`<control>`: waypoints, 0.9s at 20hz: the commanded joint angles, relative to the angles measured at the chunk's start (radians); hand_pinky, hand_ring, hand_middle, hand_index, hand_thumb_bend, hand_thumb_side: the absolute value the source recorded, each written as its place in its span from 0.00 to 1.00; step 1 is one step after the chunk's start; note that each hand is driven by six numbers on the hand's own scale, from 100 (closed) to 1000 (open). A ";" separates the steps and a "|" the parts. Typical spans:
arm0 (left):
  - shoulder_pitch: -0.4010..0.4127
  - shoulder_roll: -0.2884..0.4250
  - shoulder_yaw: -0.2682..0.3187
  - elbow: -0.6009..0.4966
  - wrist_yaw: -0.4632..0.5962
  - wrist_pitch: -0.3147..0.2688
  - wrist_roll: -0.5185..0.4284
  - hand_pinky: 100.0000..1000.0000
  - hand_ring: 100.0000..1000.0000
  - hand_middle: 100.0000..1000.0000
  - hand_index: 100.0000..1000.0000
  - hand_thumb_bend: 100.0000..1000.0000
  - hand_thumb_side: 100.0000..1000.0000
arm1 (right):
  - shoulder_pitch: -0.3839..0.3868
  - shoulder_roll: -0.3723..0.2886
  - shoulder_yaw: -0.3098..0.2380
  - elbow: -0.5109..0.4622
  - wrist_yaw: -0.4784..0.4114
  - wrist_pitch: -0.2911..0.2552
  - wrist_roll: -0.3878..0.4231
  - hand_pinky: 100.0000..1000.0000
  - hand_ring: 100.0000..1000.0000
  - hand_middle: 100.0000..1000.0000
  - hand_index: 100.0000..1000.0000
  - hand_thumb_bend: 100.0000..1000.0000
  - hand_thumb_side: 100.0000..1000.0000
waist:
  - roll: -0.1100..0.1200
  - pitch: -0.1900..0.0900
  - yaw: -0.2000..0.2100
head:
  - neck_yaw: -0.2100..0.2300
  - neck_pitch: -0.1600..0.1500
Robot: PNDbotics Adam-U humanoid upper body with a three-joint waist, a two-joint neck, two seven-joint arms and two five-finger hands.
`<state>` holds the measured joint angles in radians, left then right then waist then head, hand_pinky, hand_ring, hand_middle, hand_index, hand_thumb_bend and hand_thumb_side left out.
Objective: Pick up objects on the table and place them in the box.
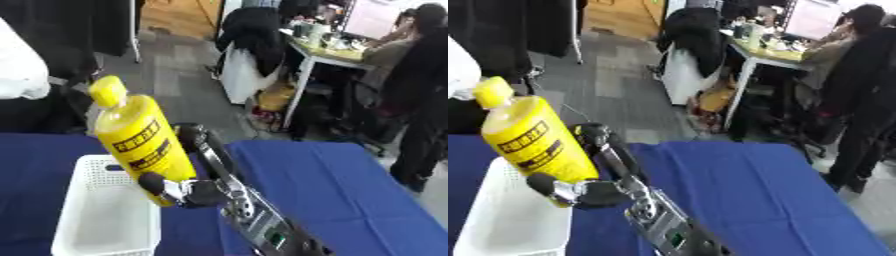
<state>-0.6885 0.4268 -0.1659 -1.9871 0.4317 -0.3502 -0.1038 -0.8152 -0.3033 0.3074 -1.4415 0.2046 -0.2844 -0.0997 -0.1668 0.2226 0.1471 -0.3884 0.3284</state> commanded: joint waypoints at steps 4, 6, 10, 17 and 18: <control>-0.014 0.007 0.009 -0.013 0.005 -0.002 0.002 0.60 0.56 0.80 0.82 0.15 0.81 | -0.010 -0.007 -0.009 -0.002 0.001 -0.002 -0.005 0.00 0.00 0.00 0.17 0.03 0.62 | 0.012 -0.015 -0.004 | -0.004 -0.009; -0.015 0.006 0.009 -0.013 0.006 -0.002 0.003 0.60 0.56 0.80 0.82 0.15 0.81 | -0.011 -0.011 -0.014 0.004 0.001 -0.002 -0.013 0.00 0.00 0.00 0.17 0.02 0.62 | 0.011 -0.015 -0.003 | -0.005 -0.011; -0.023 0.000 0.009 -0.013 0.010 0.002 0.005 0.60 0.56 0.80 0.82 0.15 0.81 | -0.022 -0.030 -0.032 0.041 0.008 0.007 -0.051 0.00 0.00 0.00 0.17 0.02 0.63 | 0.007 -0.013 0.007 | -0.012 -0.025; -0.051 -0.021 0.007 -0.013 0.024 0.015 0.008 0.60 0.56 0.80 0.82 0.16 0.81 | -0.035 -0.052 -0.048 0.107 0.027 -0.001 -0.094 0.00 0.00 0.00 0.17 0.03 0.62 | -0.007 -0.001 0.042 | -0.035 -0.067; -0.055 -0.024 0.006 -0.013 0.026 0.017 0.008 0.60 0.56 0.80 0.82 0.16 0.82 | -0.035 -0.053 -0.050 0.112 0.030 -0.002 -0.096 0.00 0.00 0.00 0.17 0.03 0.62 | -0.010 0.000 0.046 | -0.037 -0.070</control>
<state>-0.7226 0.4019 -0.1659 -1.9870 0.4509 -0.3378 -0.0968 -0.8256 -0.3309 0.2702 -1.3246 0.2290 -0.2844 -0.1881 -0.1847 0.2381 0.1950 -0.4047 0.2745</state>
